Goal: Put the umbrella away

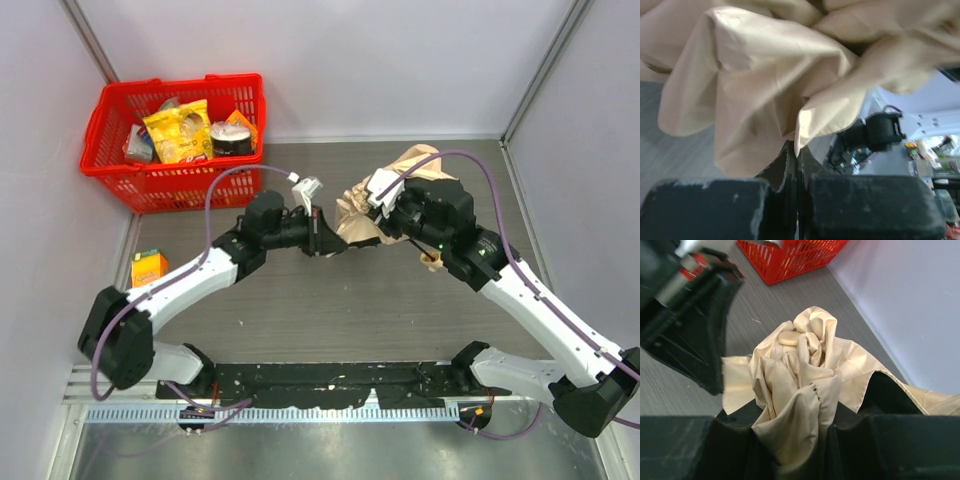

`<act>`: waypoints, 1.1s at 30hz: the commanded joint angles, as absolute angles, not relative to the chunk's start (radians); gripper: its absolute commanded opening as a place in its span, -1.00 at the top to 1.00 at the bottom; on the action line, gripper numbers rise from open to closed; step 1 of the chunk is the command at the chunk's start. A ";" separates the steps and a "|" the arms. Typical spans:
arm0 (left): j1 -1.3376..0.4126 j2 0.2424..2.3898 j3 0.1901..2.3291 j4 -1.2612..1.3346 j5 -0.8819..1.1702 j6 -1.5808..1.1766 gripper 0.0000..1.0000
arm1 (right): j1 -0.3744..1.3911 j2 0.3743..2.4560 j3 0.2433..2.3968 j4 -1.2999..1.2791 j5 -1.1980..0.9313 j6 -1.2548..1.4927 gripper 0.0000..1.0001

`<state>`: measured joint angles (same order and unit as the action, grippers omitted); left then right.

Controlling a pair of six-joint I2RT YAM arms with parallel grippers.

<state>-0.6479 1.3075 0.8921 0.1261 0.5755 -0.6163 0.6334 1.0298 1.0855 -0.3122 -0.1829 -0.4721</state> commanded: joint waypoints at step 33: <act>-0.564 1.973 1.079 0.310 0.150 -0.695 0.11 | 0.620 1.321 0.928 0.113 0.189 -0.748 0.99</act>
<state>-0.5667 2.0930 1.1885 0.3706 0.2085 -0.6933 0.6388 1.3148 0.9131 -0.0177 0.0559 -0.7265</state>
